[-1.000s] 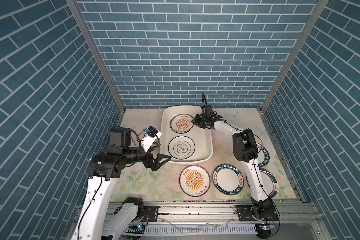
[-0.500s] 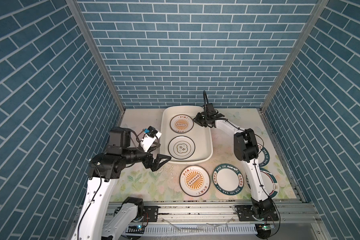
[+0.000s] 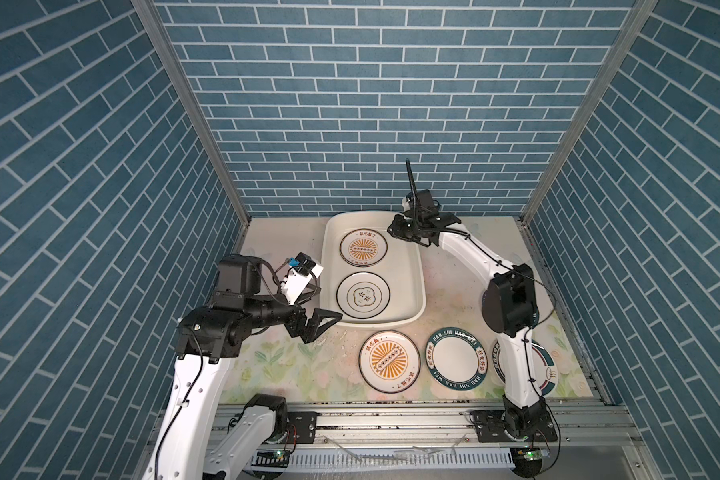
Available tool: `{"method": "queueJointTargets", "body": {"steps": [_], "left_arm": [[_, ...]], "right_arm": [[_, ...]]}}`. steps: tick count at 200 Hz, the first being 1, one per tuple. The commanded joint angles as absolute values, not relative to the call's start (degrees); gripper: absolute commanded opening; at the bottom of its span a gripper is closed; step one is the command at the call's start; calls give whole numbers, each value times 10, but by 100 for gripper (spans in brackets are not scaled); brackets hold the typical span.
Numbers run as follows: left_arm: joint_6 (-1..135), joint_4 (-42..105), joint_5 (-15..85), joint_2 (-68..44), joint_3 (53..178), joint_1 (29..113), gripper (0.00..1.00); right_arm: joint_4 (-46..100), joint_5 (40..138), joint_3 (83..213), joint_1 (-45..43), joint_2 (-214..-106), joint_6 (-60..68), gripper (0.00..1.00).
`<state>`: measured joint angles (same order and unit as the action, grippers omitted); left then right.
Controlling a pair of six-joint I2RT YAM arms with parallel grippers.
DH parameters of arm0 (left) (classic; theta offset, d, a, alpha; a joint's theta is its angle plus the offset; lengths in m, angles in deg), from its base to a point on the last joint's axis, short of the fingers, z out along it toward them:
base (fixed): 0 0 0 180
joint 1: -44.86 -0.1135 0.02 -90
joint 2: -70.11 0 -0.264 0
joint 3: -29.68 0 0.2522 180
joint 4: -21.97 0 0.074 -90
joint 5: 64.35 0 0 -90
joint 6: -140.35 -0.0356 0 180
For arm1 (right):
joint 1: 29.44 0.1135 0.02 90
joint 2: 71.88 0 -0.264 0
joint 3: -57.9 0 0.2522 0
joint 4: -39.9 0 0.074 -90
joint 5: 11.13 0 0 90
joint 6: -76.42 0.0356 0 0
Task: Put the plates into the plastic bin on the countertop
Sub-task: 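Open the right gripper and lift it out of the bin, then move the right gripper toward the green-rimmed HAO SHI HAO WEI plate nearest it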
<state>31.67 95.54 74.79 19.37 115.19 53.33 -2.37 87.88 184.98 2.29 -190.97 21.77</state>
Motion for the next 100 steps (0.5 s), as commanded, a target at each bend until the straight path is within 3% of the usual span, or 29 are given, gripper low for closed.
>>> {"method": "queueJointTargets", "body": {"steps": [1, 64, 100], "left_arm": [[310, 965, 762, 195, 1157, 529, 100], [295, 993, 756, 202, 1170, 530, 100], [295, 1004, 758, 208, 1169, 530, 99]], "right_arm": [[-52, 803, 1769, 22, -1769, 162, 32], [-145, 691, 1520, -12, -1519, 194, 39], [-107, 725, 1333, -109, -1408, 244, 39]]}}
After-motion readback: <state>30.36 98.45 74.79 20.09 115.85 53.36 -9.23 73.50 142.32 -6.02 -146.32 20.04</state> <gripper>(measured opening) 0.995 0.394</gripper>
